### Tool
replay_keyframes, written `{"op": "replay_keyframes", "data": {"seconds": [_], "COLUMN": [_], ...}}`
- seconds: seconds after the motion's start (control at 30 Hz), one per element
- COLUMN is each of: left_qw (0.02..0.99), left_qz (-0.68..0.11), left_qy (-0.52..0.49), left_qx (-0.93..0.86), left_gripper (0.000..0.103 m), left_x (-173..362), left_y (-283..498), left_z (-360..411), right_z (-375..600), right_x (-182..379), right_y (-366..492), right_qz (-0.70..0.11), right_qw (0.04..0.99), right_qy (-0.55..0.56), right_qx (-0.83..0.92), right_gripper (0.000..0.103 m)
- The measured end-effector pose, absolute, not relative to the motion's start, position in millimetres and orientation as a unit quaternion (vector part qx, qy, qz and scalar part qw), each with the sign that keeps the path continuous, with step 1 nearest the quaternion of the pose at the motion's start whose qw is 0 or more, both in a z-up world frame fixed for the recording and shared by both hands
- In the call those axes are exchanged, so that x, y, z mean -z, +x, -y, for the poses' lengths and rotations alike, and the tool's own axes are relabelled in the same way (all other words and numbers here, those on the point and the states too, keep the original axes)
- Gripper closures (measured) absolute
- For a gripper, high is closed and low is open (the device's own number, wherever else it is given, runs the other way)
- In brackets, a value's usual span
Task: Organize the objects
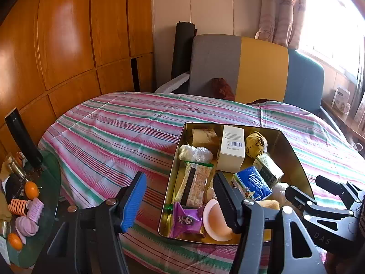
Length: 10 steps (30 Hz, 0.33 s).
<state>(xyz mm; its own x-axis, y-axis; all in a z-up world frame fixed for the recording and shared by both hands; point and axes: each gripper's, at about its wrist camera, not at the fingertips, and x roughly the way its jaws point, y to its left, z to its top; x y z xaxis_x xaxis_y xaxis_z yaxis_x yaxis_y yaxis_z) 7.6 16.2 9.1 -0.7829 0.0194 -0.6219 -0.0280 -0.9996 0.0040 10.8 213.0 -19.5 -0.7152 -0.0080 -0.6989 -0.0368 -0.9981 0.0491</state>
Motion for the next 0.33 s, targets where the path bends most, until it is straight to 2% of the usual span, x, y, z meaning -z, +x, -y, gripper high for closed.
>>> {"op": "replay_keyframes", "data": {"seconds": [0.07,0.13,0.33], "left_qw": [0.019,0.016,0.013], "left_qz": [-0.001,-0.007,-0.011], "left_qy": [-0.324,-0.313,-0.306], "left_qx": [-0.946,-0.950,-0.952], "left_gripper": [0.043,0.049,0.050], "left_x": [-9.8,-11.4,-14.0], "left_y": [9.3,12.4,13.5], "left_z": [-15.1,-15.3,-16.5], "right_z": [-212.1,-211.7,-208.2], "right_x": [19.0,19.1,19.2], "right_y": [11.8,12.1,13.0], "right_qz": [-0.027,-0.029,-0.023], "right_qw": [0.010,0.010,0.009], "right_qy": [-0.375,-0.375,-0.374], "right_qx": [-0.927,-0.927,-0.927], "right_gripper": [0.022,0.021,0.021]}}
